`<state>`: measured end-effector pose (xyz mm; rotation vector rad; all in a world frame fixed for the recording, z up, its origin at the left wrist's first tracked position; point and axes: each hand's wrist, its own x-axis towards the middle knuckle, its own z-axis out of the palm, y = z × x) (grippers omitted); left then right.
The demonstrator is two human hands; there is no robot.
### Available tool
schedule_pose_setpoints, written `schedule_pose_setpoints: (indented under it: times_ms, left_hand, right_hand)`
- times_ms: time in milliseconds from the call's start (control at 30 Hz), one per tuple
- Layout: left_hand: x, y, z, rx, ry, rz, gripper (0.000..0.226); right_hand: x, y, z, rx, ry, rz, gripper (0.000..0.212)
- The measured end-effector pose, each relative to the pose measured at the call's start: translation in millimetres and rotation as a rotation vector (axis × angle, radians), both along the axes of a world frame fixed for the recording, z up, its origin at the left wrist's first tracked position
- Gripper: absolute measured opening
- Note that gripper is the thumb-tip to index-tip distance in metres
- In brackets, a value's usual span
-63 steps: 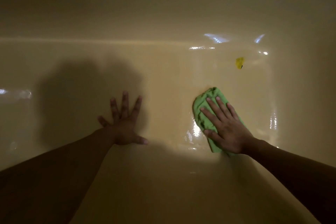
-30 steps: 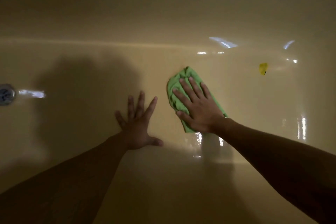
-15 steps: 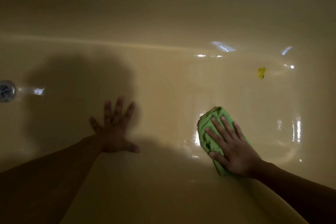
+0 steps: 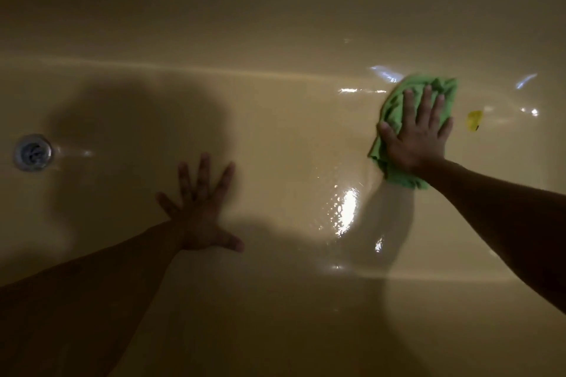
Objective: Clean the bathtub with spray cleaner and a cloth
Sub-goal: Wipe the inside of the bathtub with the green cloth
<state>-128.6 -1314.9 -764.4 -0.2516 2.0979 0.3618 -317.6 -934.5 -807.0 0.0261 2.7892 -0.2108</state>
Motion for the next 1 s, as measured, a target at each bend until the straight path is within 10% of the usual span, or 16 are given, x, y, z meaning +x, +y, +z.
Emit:
schedule_pose_setpoints:
  times_ms: [567,1000]
  left_hand:
    - [-11.6,-11.3,-2.5,0.034,0.019,0.04,0.157]
    - [-15.4,-33.2,-5.5,-0.002,0.091,0.075,0.153]
  right_hand:
    - [163.3,-79.5,13.8,-0.067,-0.106,0.909,0.072]
    - [162.7,62.6,22.3,0.007,-0.192,0.5,0.077]
